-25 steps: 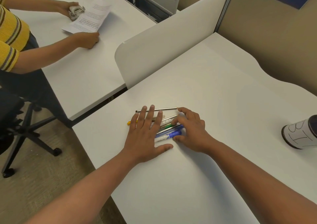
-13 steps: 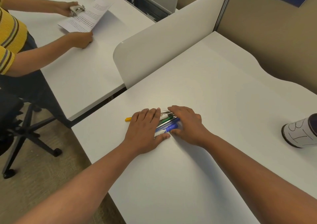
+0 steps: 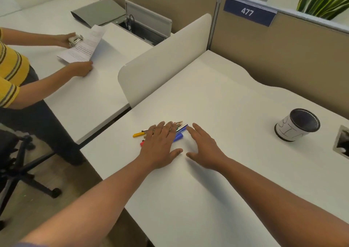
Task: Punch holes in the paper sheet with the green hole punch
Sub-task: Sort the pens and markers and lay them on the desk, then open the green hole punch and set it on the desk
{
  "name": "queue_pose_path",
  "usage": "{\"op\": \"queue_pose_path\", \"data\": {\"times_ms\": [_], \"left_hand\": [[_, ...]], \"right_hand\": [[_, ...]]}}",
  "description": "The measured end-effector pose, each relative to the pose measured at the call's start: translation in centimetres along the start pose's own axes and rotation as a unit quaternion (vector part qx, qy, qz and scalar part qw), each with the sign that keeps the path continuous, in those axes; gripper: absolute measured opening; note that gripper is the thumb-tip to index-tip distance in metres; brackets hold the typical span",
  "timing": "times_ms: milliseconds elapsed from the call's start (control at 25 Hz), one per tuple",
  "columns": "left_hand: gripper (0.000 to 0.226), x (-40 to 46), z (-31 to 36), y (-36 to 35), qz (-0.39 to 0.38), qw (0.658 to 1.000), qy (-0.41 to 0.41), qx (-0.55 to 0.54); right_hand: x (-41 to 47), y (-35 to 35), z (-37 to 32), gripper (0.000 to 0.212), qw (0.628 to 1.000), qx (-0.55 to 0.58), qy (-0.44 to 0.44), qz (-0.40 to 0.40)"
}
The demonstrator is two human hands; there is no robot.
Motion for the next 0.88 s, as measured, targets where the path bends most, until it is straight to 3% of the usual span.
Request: {"op": "queue_pose_path", "data": {"times_ms": [160,400,680,880], "left_hand": [[0.072,0.5,6.5,2.8,0.064,0.995,-0.076,-0.011],[0.066,2.5,18.2,3.2,0.054,0.985,-0.158,-0.048],[0.066,3.1,33.9,1.5,-0.016,0.948,-0.279,-0.156],[0.064,2.5,39.7,-1.1,-0.093,0.925,-0.234,-0.284]], "right_hand": [[-5.2,2.5,3.1,0.082,0.997,0.013,-0.031,0.063],[-15.0,6.0,11.5,0.070,0.980,0.042,-0.125,0.150],[-27.0,7.3,23.8,0.065,0.941,0.068,-0.262,0.205],[-31.9,5.8,29.5,0.066,0.918,0.142,-0.325,0.175]]}}
Point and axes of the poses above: each hand's wrist, its own x-axis towards the middle knuckle, its own y-axis out of the back of the hand, z = x × y, the point moved 9 cm from there along x, towards the middle knuckle, and after that the axes turned 15 degrees about -y, right-handed, at the moved point
